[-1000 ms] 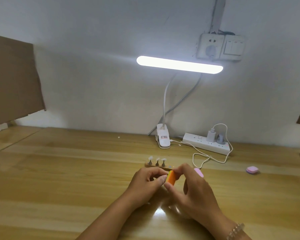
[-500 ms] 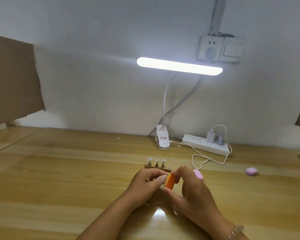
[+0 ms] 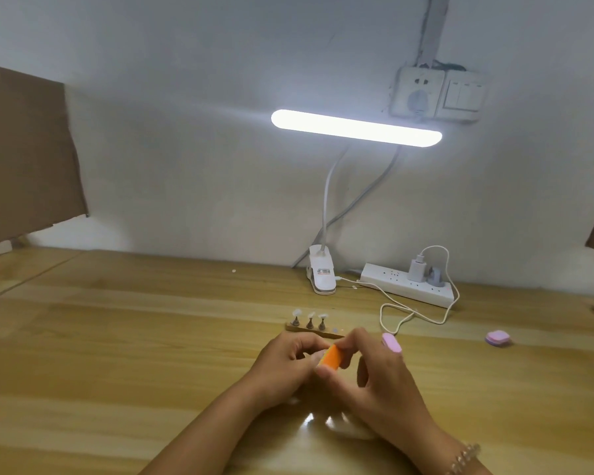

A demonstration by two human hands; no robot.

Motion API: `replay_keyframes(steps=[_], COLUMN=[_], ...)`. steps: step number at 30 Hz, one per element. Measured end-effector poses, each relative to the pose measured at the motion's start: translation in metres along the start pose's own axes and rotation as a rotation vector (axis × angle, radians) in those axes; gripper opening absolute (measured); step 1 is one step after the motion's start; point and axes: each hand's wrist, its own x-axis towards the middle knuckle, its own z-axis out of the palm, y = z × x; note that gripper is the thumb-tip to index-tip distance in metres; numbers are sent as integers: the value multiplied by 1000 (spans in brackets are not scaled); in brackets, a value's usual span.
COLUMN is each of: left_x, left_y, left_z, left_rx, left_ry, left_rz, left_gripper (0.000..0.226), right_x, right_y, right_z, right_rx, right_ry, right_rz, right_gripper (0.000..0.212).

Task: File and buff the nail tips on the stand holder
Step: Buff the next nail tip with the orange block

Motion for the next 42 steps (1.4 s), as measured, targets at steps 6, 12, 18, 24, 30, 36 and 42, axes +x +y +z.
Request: replay_keyframes(steps=[6, 12, 18, 24, 30, 36, 42], left_x=[-3, -2, -1, 1, 2, 1, 1], left_y=[1, -1, 1, 0, -2, -1, 1], left_z=[2, 1, 3, 3, 2, 4, 3], left_rx=[9, 2, -10, -23, -10, 0, -9], left_ry=[-3, 7, 46, 77, 83, 51, 60], left_rz=[8, 20, 5, 4, 16, 19, 39], left_gripper=[18, 17, 20, 15, 15, 16, 22], right_x=[2, 2, 3, 1, 2, 2, 0], right_y=[3, 2, 2, 0, 1, -3, -5], right_z=[-3, -2, -4, -3, -3, -3, -2], right_rx=[-37, -56, -51, -58, -49, -31, -48], right_ry=[48, 59, 78, 91, 102, 35, 52], right_rz=[37, 35, 71, 81, 97, 56, 32], right_gripper=[34, 38, 34, 35, 34, 32, 37])
